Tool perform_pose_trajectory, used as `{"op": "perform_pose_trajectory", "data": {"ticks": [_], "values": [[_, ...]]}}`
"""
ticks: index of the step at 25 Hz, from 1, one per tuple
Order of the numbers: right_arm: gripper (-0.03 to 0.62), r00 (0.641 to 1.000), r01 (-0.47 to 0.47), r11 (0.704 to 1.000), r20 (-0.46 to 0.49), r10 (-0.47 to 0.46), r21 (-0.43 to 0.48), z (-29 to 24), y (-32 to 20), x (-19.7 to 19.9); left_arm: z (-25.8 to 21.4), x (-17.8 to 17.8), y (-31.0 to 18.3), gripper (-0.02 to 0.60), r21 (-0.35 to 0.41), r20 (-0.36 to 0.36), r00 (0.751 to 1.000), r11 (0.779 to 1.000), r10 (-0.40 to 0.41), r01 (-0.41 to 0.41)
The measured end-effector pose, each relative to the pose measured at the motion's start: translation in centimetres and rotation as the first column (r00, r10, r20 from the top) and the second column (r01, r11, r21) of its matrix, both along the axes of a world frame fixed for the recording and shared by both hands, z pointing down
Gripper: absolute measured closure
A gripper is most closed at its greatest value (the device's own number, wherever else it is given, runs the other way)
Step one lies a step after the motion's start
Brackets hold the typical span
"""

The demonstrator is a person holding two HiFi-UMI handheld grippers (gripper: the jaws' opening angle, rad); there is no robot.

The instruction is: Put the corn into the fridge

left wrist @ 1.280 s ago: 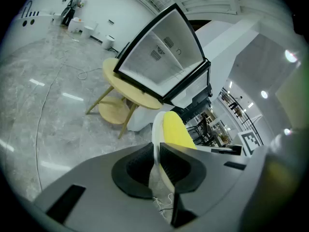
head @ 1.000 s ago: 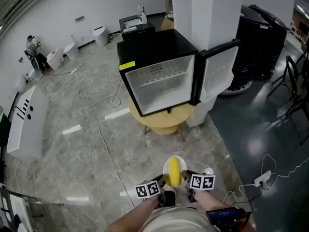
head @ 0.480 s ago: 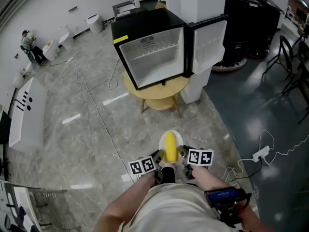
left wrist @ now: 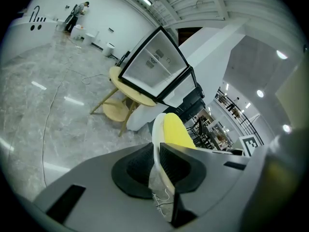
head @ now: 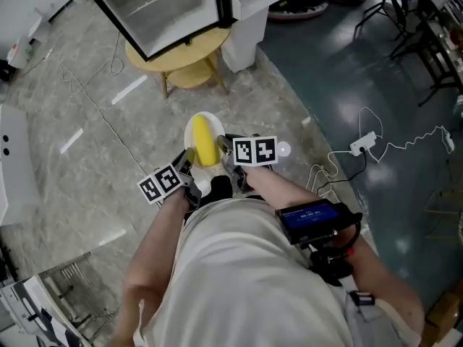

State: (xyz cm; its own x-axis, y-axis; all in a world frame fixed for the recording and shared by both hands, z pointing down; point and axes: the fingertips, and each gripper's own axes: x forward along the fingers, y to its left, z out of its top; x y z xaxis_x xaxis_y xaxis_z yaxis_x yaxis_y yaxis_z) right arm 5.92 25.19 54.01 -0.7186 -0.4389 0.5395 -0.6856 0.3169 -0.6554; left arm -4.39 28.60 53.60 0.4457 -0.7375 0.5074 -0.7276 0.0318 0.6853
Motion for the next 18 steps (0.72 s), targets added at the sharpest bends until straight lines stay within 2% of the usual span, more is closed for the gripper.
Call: {"op": "perform_pose_trajectory", "data": {"ticks": [18], "values": [[0.540, 1.000, -0.016, 1.000, 0.015, 0.016, -0.006, -0.2, -3.0, 0.0, -0.5, 0.0, -3.1, 0.536, 0.002, 0.008, 1.000, 1.000, 0.024, -0.024]]}}
